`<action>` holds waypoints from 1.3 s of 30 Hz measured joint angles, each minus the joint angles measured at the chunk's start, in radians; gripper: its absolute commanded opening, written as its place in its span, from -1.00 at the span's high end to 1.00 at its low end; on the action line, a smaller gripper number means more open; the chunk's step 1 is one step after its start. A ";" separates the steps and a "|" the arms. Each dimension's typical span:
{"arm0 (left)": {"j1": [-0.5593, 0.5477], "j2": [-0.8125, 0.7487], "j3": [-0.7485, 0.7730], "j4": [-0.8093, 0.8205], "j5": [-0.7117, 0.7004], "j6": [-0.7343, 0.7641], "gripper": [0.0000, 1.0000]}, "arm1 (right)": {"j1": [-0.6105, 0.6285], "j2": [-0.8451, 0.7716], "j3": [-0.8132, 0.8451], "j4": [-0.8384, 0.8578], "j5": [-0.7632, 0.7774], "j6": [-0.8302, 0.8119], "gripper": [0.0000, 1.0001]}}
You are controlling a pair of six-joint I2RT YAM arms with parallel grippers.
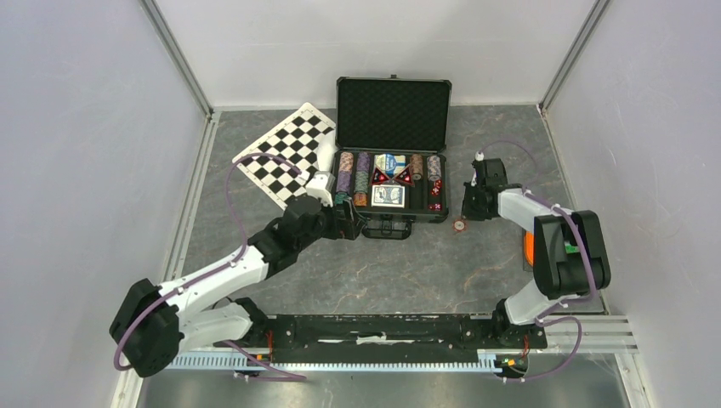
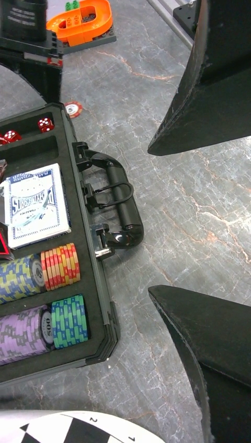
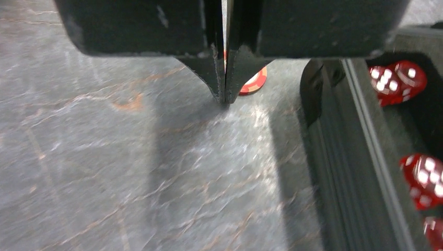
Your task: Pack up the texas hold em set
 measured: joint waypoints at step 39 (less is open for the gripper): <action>-0.538 0.945 0.915 -0.464 -0.147 -0.012 -0.81 | -0.009 -0.854 0.093 -0.484 0.598 0.159 0.98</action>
